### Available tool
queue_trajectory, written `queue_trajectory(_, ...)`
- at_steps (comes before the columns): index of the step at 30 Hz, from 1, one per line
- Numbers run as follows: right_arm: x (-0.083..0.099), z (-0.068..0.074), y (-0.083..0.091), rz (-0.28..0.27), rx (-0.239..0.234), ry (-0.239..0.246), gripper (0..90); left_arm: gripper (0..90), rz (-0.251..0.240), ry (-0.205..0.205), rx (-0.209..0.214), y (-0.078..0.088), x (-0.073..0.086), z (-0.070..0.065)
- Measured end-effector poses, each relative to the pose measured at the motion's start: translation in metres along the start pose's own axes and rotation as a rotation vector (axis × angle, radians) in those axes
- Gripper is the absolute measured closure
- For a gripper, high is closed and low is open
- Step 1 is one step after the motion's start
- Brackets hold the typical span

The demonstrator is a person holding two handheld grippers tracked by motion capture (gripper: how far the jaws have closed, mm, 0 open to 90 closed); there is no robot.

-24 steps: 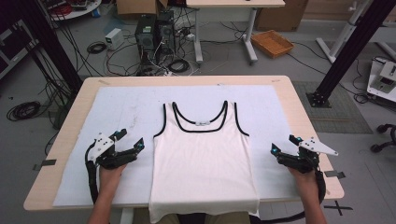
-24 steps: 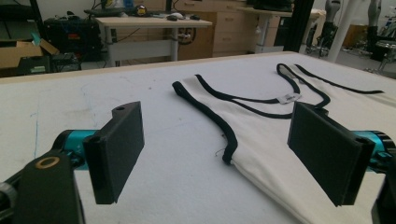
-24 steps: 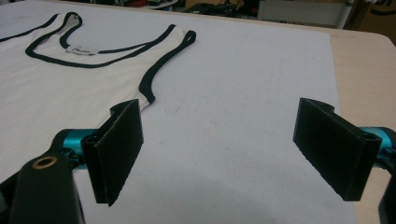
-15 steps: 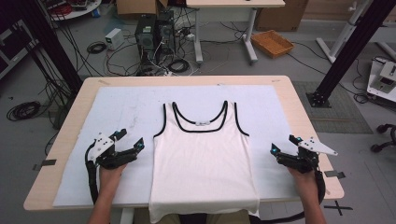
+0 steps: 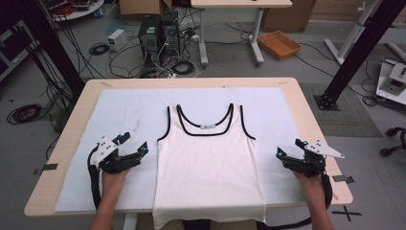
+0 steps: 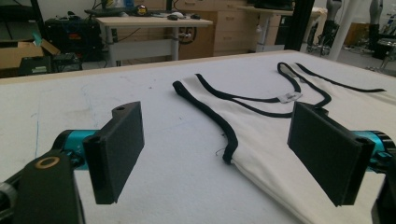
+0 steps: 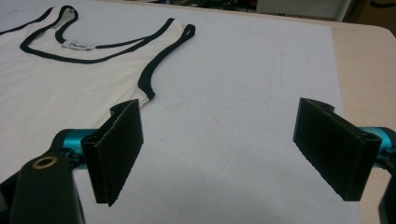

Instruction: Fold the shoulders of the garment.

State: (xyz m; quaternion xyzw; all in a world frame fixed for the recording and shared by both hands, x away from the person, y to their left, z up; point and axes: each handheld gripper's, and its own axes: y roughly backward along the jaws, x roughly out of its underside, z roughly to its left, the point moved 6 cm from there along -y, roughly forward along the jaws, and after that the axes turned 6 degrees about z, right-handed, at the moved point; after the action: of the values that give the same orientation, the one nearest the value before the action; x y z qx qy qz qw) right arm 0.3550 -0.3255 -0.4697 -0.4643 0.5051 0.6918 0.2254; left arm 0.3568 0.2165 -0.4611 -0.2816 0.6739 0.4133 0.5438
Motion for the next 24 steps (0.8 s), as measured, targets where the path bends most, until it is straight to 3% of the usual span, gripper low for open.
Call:
queue_trajectory(4,-0.006,0.006,0.0,-0.006,-0.018,-0.007,15.8,18.7,0.001,0.005,-0.002,0.0,0.0,0.001)
queue_trajectory(6,-0.015,0.014,0.001,-0.015,-0.059,-0.005,15.8,18.7,-0.002,0.011,-0.002,0.0,0.0,0.001)
queue_trajectory(8,-0.018,0.016,0.001,-0.019,-0.07,-0.003,15.8,18.7,-0.002,0.015,0.0,0.0,0.0,0.001)
queue_trajectory(11,-0.033,0.022,0.0,-0.006,-0.119,-0.009,15.8,18.7,0.001,0.02,-0.003,0.0,0.0,0.002)
queue_trajectory(16,-0.077,0.03,-0.007,-0.002,-0.147,0.038,15.8,18.7,-0.003,0.028,-0.005,0.0,0.0,0.002)
queue_trajectory(17,-0.077,0.03,-0.007,-0.002,-0.147,0.038,15.8,18.7,-0.003,0.028,-0.005,0.0,0.0,0.002)
queue_trajectory(19,-0.098,0.034,-0.018,0.002,-0.152,0.048,15.8,18.7,0.0,0.031,-0.007,0.0,0.0,0.003)
queue_trajectory(24,-0.119,0.041,-0.045,0.045,-0.143,0.054,15.8,18.7,0.002,0.041,-0.011,0.0,0.0,0.003)
